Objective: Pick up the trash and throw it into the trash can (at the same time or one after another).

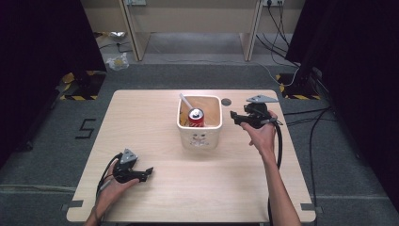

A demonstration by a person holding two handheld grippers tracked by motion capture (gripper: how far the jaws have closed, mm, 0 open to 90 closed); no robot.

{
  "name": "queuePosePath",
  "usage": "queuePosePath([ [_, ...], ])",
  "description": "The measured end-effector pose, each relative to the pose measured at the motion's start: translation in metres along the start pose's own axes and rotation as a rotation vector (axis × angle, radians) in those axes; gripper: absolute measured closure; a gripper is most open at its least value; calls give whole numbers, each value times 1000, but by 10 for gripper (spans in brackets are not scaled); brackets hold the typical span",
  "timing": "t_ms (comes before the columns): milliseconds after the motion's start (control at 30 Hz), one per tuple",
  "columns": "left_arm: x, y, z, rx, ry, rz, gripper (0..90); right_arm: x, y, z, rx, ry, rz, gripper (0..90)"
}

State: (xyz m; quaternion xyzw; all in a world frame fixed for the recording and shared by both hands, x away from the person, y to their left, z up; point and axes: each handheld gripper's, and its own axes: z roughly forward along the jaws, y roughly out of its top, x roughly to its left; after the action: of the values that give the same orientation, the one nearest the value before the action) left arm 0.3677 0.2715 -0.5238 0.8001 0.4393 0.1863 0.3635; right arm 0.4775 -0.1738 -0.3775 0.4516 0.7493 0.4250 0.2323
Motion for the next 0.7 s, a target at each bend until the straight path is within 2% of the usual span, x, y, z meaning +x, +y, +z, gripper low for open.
queuePosePath([
  [500, 0, 0, 0, 0, 0, 0, 141, 4, -19, -11, 10, -7, -18, 319],
  [700, 0, 0, 0, 0, 0, 0, 141, 7, -32, -17, 24, -23, -32, 300],
])
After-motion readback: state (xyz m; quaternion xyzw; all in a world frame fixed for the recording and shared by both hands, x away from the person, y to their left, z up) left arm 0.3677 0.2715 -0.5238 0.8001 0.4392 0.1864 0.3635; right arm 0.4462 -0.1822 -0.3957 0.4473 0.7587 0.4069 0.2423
